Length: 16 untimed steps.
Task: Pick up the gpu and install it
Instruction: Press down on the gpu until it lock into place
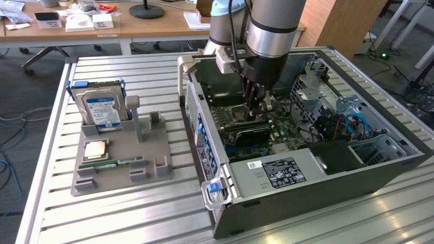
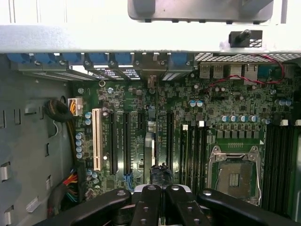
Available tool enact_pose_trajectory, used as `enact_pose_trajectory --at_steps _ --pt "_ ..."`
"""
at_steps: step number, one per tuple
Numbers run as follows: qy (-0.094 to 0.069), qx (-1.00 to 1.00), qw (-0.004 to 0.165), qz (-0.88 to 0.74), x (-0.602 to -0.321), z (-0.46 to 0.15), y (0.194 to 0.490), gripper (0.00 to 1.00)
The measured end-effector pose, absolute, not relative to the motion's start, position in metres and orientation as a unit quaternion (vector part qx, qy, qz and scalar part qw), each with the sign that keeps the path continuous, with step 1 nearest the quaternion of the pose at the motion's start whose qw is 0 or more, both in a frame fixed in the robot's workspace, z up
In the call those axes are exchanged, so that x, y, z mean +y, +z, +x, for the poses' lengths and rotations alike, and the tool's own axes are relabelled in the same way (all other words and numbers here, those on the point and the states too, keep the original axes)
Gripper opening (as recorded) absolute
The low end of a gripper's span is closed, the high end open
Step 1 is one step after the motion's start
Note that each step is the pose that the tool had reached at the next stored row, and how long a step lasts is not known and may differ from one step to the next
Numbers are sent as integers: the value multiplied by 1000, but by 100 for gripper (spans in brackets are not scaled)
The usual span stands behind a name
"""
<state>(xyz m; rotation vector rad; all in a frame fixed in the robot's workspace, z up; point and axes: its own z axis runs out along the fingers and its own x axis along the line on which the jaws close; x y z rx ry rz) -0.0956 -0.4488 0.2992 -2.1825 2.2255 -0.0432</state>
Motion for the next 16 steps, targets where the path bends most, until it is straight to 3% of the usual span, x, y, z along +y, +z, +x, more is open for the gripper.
enact_pose_trajectory --at_steps 16 --pt "-3 718 1 -696 -449 -89 299 11"
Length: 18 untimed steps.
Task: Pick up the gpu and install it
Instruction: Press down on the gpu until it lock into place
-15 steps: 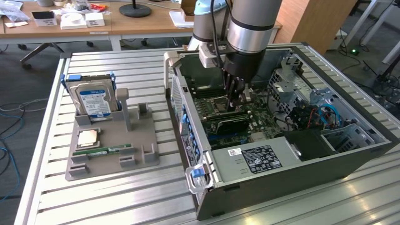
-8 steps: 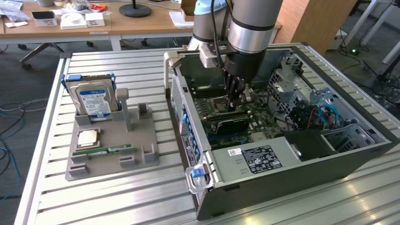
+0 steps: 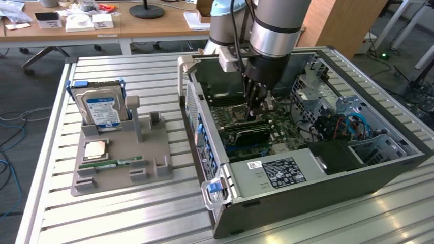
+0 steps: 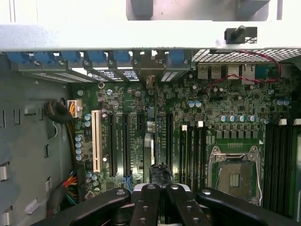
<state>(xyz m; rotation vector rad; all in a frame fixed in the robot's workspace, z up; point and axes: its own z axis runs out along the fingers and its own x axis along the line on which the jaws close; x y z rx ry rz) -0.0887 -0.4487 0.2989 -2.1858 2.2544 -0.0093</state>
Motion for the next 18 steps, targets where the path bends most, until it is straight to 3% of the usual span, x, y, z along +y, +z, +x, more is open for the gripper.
enact_pose_trajectory --at_steps 18 --pt "-3 720 -2 -694 -449 -87 284 11"
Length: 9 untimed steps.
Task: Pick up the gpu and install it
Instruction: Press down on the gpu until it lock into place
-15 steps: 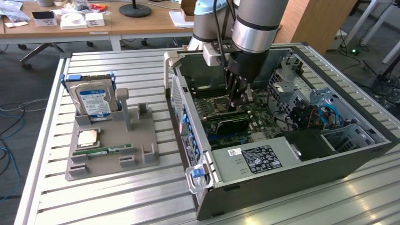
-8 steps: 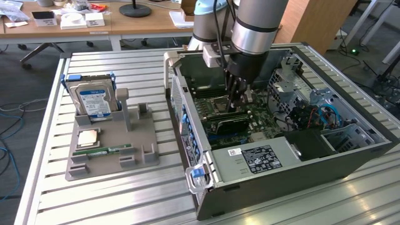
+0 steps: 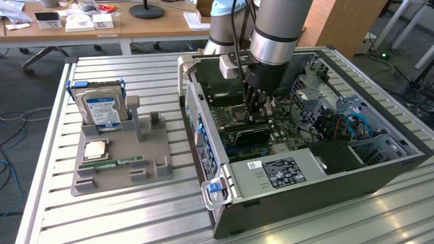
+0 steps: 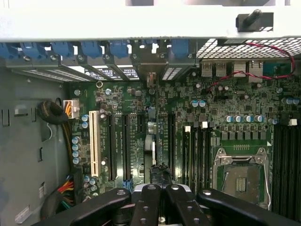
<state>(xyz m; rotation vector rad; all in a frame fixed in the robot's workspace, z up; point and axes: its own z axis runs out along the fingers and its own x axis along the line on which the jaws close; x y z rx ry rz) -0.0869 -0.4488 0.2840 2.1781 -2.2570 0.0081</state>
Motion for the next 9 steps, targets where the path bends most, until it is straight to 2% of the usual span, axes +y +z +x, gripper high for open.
enact_pose_trajectory --at_steps 9 --pt "3 -723 2 691 -446 -88 282 11"
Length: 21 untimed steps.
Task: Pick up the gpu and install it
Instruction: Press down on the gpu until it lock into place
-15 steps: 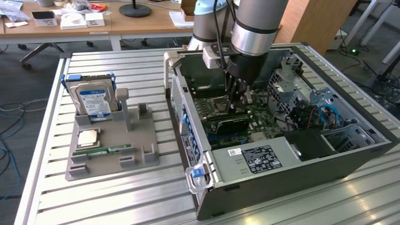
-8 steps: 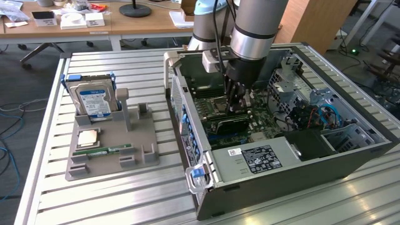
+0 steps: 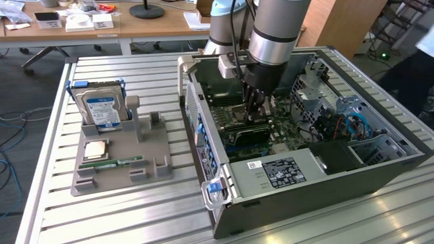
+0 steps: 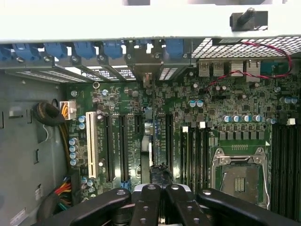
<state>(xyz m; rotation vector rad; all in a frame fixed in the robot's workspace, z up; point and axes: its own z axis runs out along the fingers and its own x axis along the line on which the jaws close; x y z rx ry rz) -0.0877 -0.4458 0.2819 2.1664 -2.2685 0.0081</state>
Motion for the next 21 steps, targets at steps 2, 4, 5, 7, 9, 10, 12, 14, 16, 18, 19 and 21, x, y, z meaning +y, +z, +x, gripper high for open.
enact_pose_trajectory --at_steps 2,4,5,7,9,10,12,14,16,18,19,21 --pt "3 -725 3 689 -446 -88 281 11" --pt "3 -727 3 686 -446 -89 279 11" --pt "3 -728 3 686 -446 -89 278 11" --pt "3 -729 3 685 -446 -89 277 11" --pt "3 -729 3 684 -446 -89 276 11" --pt "3 -729 3 684 -446 -89 276 11" --pt "3 -729 3 684 -446 -89 276 11" --pt "3 -729 3 684 -446 -89 274 11" --pt "3 -729 3 684 -446 -89 272 11" --pt "3 -729 3 684 -446 -89 271 11" --pt "3 -729 3 684 -446 -89 271 11" --pt "3 -729 3 684 -446 -89 271 11"
